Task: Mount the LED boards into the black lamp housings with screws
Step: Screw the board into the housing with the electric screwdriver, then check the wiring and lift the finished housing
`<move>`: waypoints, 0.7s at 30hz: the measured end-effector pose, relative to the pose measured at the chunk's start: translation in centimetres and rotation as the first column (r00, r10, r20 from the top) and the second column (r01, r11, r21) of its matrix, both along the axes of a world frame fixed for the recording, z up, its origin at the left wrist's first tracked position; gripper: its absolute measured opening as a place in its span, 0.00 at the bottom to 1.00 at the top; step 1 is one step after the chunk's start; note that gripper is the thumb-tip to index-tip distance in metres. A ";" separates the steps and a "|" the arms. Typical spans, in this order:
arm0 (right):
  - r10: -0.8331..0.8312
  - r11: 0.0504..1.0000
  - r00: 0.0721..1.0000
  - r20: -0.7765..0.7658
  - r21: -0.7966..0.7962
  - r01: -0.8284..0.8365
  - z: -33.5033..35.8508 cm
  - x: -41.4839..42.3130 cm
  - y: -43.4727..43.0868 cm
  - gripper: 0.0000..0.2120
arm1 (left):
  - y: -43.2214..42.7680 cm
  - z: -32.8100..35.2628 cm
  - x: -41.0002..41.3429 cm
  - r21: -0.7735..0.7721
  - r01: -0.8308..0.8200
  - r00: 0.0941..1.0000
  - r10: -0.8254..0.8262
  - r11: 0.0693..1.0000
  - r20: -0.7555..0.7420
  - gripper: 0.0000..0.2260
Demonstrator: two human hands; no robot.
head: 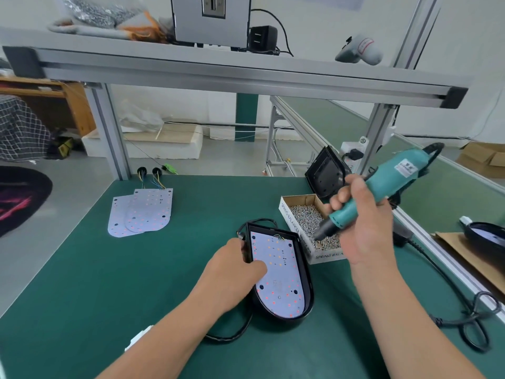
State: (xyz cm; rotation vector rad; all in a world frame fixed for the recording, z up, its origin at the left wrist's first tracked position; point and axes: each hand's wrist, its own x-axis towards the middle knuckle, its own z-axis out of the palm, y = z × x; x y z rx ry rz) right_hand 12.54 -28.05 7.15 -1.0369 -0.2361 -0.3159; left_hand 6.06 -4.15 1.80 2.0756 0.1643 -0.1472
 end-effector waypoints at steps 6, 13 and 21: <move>-0.267 0.923 0.924 -0.274 -0.347 0.164 -1.1 1.7 -5.8 0.08 | 0.1 0.6 0.1 -0.209 -0.134 0.989 0.144 0.969 0.030 0.13; -0.415 0.560 0.864 -0.285 -0.829 -0.005 -2.1 2.4 -9.5 0.07 | 0.6 2.2 0.1 -0.373 -0.140 0.943 0.238 0.917 0.232 0.16; -0.483 -0.010 0.864 -0.142 -0.986 -0.167 -1.8 1.8 -9.1 0.21 | -0.8 3.8 -0.3 -0.268 0.027 0.904 0.090 0.963 0.417 0.04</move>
